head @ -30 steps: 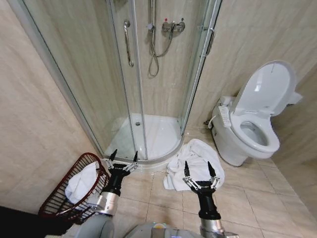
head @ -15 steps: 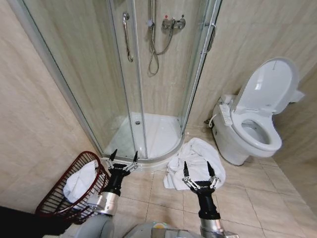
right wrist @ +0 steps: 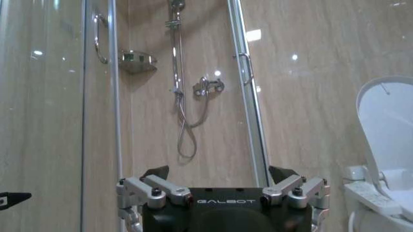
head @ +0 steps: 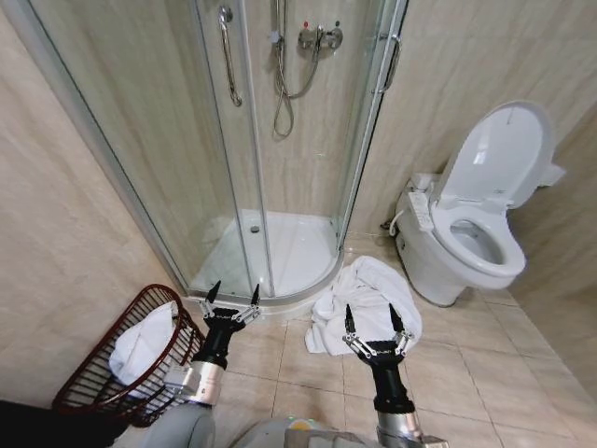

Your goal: Discard the used towel into the hamper.

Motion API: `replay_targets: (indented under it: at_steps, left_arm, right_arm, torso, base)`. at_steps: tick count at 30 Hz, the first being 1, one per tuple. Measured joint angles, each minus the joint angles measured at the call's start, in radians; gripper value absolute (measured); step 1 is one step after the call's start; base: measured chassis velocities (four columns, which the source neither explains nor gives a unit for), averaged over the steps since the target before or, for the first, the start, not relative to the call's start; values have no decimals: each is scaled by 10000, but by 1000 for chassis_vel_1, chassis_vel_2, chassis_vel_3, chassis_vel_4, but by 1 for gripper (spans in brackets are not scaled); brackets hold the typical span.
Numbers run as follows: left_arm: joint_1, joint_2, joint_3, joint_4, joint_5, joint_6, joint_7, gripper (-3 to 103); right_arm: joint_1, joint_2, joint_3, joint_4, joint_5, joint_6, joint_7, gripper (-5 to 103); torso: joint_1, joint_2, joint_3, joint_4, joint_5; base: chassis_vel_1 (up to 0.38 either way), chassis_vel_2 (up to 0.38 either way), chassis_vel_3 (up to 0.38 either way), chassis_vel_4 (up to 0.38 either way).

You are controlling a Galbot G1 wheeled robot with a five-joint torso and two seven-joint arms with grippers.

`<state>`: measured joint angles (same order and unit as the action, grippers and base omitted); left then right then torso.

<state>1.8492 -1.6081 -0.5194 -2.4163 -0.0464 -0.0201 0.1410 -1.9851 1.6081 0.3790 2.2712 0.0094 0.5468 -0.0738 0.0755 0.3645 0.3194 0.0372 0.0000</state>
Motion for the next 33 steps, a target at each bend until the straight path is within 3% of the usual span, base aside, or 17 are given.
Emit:
replay_targets:
  at_steps: [33]
  left_arm:
    - [0,0,0,0,0,0,0,100]
  right_arm:
    - [-60,0,-17,183,187,54,-26,100]
  torso:
    - [-439,-1340,-899,0,0]
  base:
    - [0,0,0,0]
